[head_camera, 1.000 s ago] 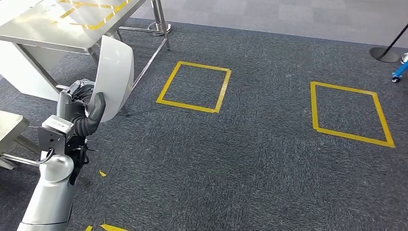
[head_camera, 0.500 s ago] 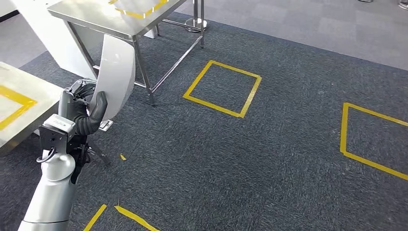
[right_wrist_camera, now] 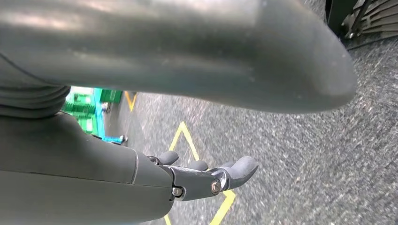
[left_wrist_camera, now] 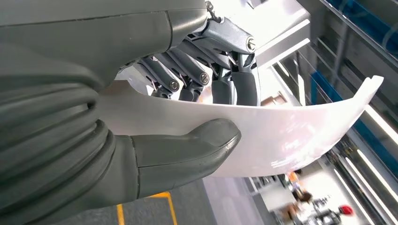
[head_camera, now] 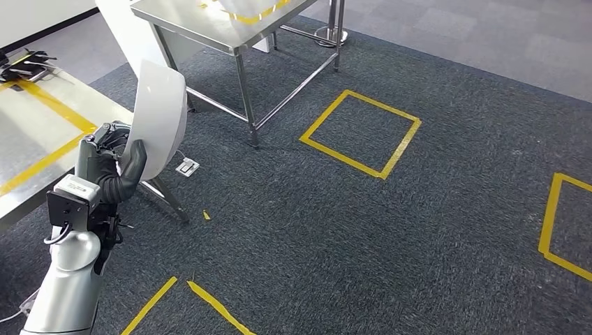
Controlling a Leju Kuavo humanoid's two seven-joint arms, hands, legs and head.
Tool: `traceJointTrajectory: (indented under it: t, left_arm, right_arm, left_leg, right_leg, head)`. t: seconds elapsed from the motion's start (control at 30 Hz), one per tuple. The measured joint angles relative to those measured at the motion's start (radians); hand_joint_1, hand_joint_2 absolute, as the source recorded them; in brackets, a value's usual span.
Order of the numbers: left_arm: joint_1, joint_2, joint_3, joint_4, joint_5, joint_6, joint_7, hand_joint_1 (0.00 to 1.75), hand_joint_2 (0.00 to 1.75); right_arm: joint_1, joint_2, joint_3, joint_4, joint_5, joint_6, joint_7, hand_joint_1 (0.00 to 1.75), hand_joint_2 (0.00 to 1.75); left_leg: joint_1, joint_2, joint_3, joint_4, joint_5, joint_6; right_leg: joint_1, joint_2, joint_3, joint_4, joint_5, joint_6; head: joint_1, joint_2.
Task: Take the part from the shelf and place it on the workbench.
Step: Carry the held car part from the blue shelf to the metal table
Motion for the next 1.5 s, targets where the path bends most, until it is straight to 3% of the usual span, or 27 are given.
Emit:
traceJointTrajectory:
  t: [0.03, 0.07, 0.1, 0.17, 0.23, 0.3, 0.33, 0.4, 0.47, 0.53, 0.57, 0.63, 0.7, 0.77, 0.83, 0.9, 0.97, 1.03, 1.07, 1.13, 1.17, 1.23, 1.27, 1.33, 1.37, 1.43, 1.5]
  left_arm:
    - [0.0, 0.001, 0.0, 0.002, 0.002, 0.0, 0.0, 1.75, 1.75]
    - [0.0, 0.002, 0.0, 0.005, 0.005, 0.0, -0.001, 1.75, 1.75]
    - [-0.002, 0.004, 0.0, 0.007, 0.007, 0.0, -0.001, 1.75, 1.75]
    - [-0.008, 0.005, 0.0, 0.01, 0.011, 0.0, -0.002, 1.75, 1.75]
    - [-0.016, 0.006, -0.001, 0.011, 0.013, 0.0, -0.003, 1.75, 1.75]
    - [-0.019, 0.009, -0.001, 0.014, 0.015, 0.001, -0.005, 1.75, 1.75]
    - [-0.02, 0.01, -0.001, 0.015, 0.016, 0.001, -0.006, 1.75, 1.75]
    - [-0.024, 0.011, -0.001, 0.015, 0.016, 0.002, -0.008, 1.75, 1.75]
    - [-0.026, 0.009, -0.001, 0.018, 0.017, 0.003, -0.011, 1.75, 1.75]
    - [-0.024, 0.007, -0.002, 0.022, 0.017, 0.003, -0.012, 1.75, 1.75]
    - [-0.023, 0.007, -0.002, 0.023, 0.017, 0.003, -0.013, 1.75, 1.75]
    - [-0.023, 0.005, -0.002, 0.024, 0.017, 0.003, -0.013, 1.75, 1.75]
    - [-0.025, 0.001, -0.002, 0.024, 0.017, 0.004, -0.013, 1.75, 1.75]
    - [-0.027, -0.003, -0.002, 0.025, 0.017, 0.005, -0.01, 1.75, 1.75]
    - [-0.028, -0.004, -0.003, 0.025, 0.016, 0.006, -0.006, 1.75, 1.75]
    - [-0.035, -0.005, -0.004, 0.025, 0.015, 0.006, -0.002, 1.75, 1.75]
    - [-0.045, -0.006, -0.006, 0.027, 0.015, 0.006, -0.001, 1.75, 1.75]
    - [-0.048, -0.008, -0.009, 0.033, 0.015, 0.006, 0.0, 1.75, 1.75]
    - [-0.048, -0.009, -0.01, 0.036, 0.015, 0.006, 0.001, 1.75, 1.75]
    - [-0.049, -0.01, -0.012, 0.039, 0.015, 0.006, 0.002, 1.75, 1.75]
    - [-0.051, -0.011, -0.012, 0.04, 0.015, 0.006, 0.002, 1.75, 1.75]
    - [-0.055, -0.015, -0.014, 0.039, 0.014, 0.006, 0.002, 1.75, 1.75]
    - [-0.056, -0.018, -0.015, 0.038, 0.012, 0.007, 0.003, 1.75, 1.75]
    - [-0.056, -0.02, -0.016, 0.036, 0.009, 0.007, 0.005, 1.75, 1.75]
    - [-0.056, -0.021, -0.016, 0.034, 0.007, 0.007, 0.005, 1.75, 1.75]
    - [-0.058, -0.025, -0.016, 0.031, 0.006, 0.007, 0.007, 1.75, 1.75]
    - [-0.058, -0.031, -0.017, 0.03, 0.006, 0.007, 0.008, 1.75, 1.75]
  right_arm:
    - [0.001, 0.0, 0.0, 0.0, 0.0, 0.0, 0.0, 0.0, 0.0]
    - [0.001, 0.0, 0.0, 0.0, 0.0, 0.0, 0.0, 0.0, 0.0]
    - [0.001, -0.001, 0.0, 0.0, 0.0, 0.0, 0.0, 0.0, 0.0]
    - [0.0, -0.001, 0.0, 0.0, -0.001, 0.0, 0.0, 0.0, 0.0]
    - [-0.001, -0.001, 0.0, 0.0, -0.002, 0.0, 0.0, 0.0, 0.0]
    - [-0.002, -0.001, 0.0, 0.0, -0.003, 0.0, 0.001, 0.0, 0.0]
    - [-0.002, -0.001, 0.0, 0.0, -0.003, 0.0, 0.001, 0.0, 0.0]
    - [-0.004, -0.001, 0.0, 0.0, -0.004, 0.0, 0.001, 0.0, 0.0]
    - [-0.002, -0.003, 0.0, 0.0, -0.005, 0.0, -0.001, 0.0, 0.0]
    - [0.001, -0.004, 0.0, 0.0, -0.005, 0.0, -0.002, 0.0, 0.0]
    - [0.001, -0.004, 0.0, 0.0, -0.005, 0.0, 0.0, 0.0, 0.0]
    - [0.001, -0.004, 0.0, 0.0, -0.006, -0.001, 0.001, 0.0, 0.0]
    - [0.0, -0.005, 0.0, 0.0, -0.008, -0.002, -0.002, 0.0, 0.0]
    - [-0.001, -0.006, 0.0, 0.0, -0.012, -0.004, -0.006, 0.0, 0.0]
    - [-0.004, -0.003, 0.0, 0.0, -0.016, -0.007, -0.007, 0.0, 0.0]
    - [-0.006, -0.001, 0.0, 0.0, -0.017, -0.01, -0.006, 0.0, 0.0]
    - [-0.005, 0.0, -0.001, 0.0, -0.018, -0.012, -0.006, 0.0, 0.0]
    - [-0.002, 0.0, -0.001, 0.0, -0.018, -0.014, -0.006, 0.0, 0.0]
    - [-0.002, 0.0, -0.001, 0.0, -0.018, -0.014, -0.006, 0.0, 0.0]
    - [-0.003, 0.001, -0.001, 0.0, -0.019, -0.014, -0.006, 0.0, 0.0]
    - [-0.003, 0.002, -0.001, 0.0, -0.019, -0.014, -0.006, 0.0, 0.0]
    - [-0.003, 0.003, -0.001, 0.0, -0.019, -0.014, -0.007, 0.0, 0.0]
    - [-0.003, 0.003, -0.001, 0.0, -0.02, -0.014, -0.007, 0.0, 0.0]
    - [-0.004, 0.003, -0.001, 0.0, -0.019, -0.013, -0.006, 0.0, 0.0]
    - [-0.004, 0.003, -0.002, 0.0, -0.019, -0.013, -0.006, 0.0, 0.0]
    - [-0.004, 0.003, -0.002, 0.0, -0.018, -0.012, -0.007, 0.0, 0.0]
    - [-0.002, 0.003, -0.002, 0.0, -0.018, -0.012, -0.009, 0.0, 0.0]
  left_leg:
    - [0.001, 0.006, -0.014, 0.032, -0.005, -0.001]
    - [0.001, 0.01, -0.007, 0.023, 0.009, -0.001]
    - [0.002, 0.016, 0.017, -0.018, 0.036, 0.0]
    - [-0.002, 0.056, 0.089, -0.15, 0.085, 0.007]
    - [-0.008, 0.078, 0.124, -0.218, 0.099, 0.021]
    - [-0.009, 0.055, 0.123, -0.221, 0.103, 0.036]
    - [-0.008, 0.043, 0.123, -0.223, 0.105, 0.042]
    - [-0.002, 0.023, 0.125, -0.229, 0.111, 0.052]
    - [0.0, 0.002, 0.122, -0.23, 0.113, 0.058]
    - [0.0, -0.024, 0.12, -0.227, 0.113, 0.059]
    - [-0.001, -0.036, 0.119, -0.225, 0.113, 0.059]
    - [-0.001, -0.063, 0.119, -0.221, 0.112, 0.058]
    - [-0.001, -0.087, 0.116, -0.219, 0.112, 0.051]
    - [0.001, -0.108, 0.111, -0.221, 0.115, 0.038]
    - [0.004, -0.123, 0.107, -0.226, 0.12, 0.025]
    - [0.0, -0.085, 0.091, -0.196, 0.099, 0.014]
    - [-0.002, -0.019, 0.038, -0.087, 0.041, 0.005]
    - [0.002, 0.007, -0.02, 0.033, -0.003, -0.002]
    - [0.004, 0.01, -0.029, 0.052, -0.001, -0.004]
    - [0.006, 0.025, 0.015, -0.029, 0.052, -0.004]
    - [0.005, 0.052, 0.056, -0.104, 0.081, -0.002]
    - [-0.002, 0.091, 0.115, -0.213, 0.114, 0.013]
    - [-0.005, 0.099, 0.123, -0.231, 0.115, 0.022]
    - [-0.006, 0.072, 0.12, -0.233, 0.118, 0.038]
    - [-0.004, 0.059, 0.119, -0.235, 0.121, 0.045]
    - [0.002, 0.035, 0.119, -0.239, 0.126, 0.056]
    - [0.003, 0.01, 0.115, -0.238, 0.128, 0.06]
  right_leg:
    - [0.001, -0.013, 0.0, 0.001, -0.001, 0.0]
    - [0.001, -0.026, 0.0, 0.002, -0.003, 0.0]
    - [0.001, -0.038, 0.002, 0.003, -0.005, 0.002]
    - [0.005, -0.06, 0.006, 0.007, -0.012, 0.009]
    - [0.01, -0.079, 0.01, 0.009, -0.016, 0.019]
    - [0.012, -0.099, 0.015, 0.007, -0.018, 0.029]
    - [0.01, -0.096, 0.016, 0.009, -0.022, 0.035]
    - [0.005, -0.049, -0.004, 0.057, -0.054, 0.046]
    - [0.003, 0.005, -0.067, 0.183, -0.113, 0.052]
    - [0.005, 0.018, -0.127, 0.288, -0.141, 0.052]
    - [0.005, 0.02, -0.133, 0.29, -0.127, 0.05]
    - [0.006, 0.034, -0.092, 0.187, -0.057, 0.04]
    - [0.006, 0.075, -0.034, 0.058, -0.007, 0.031]
    - [0.01, 0.092, -0.014, 0.011, 0.0, 0.025]
    - [0.009, 0.069, -0.008, 0.002, 0.005, 0.017]
    - [0.003, 0.045, 0.002, -0.011, 0.013, 0.005]
    - [0.002, 0.022, 0.006, -0.018, 0.015, -0.003]
    - [0.003, -0.004, 0.007, -0.017, 0.013, -0.004]
    - [0.003, -0.016, 0.008, -0.017, 0.011, -0.004]
    - [0.003, -0.039, 0.012, -0.017, 0.007, 0.0]
    - [0.004, -0.049, 0.015, -0.015, 0.004, 0.003]
    - [0.01, -0.069, 0.02, -0.012, -0.003, 0.013]
    - [0.014, -0.079, 0.022, -0.01, -0.006, 0.018]
    - [0.015, -0.099, 0.024, -0.009, -0.01, 0.029]
    - [0.013, -0.091, 0.024, -0.003, -0.018, 0.035]
    - [0.008, -0.039, -0.003, 0.063, -0.061, 0.047]
    - [0.006, 0.009, -0.067, 0.196, -0.124, 0.052]
  head:
    - [0.0, 0.0]
    - [0.0, 0.0]
    - [0.0, 0.0]
    - [0.0, 0.0]
    - [0.001, 0.0]
    - [0.001, 0.0]
    - [0.002, 0.0]
    - [0.004, 0.0]
    - [0.008, 0.0]
    - [0.01, 0.0]
    - [0.01, 0.0]
    - [0.011, 0.0]
    - [0.011, 0.0]
    - [0.012, 0.0]
    - [0.013, 0.0]
    - [0.009, 0.0]
    - [0.003, 0.0]
    - [0.001, 0.0]
    - [0.001, 0.0]
    - [0.001, 0.0]
    - [0.001, 0.0]
    - [0.002, 0.0]
    - [0.004, 0.0]
    - [0.007, 0.0]
    - [0.007, 0.0]
    - [0.01, 0.0]
    - [0.014, 0.0]
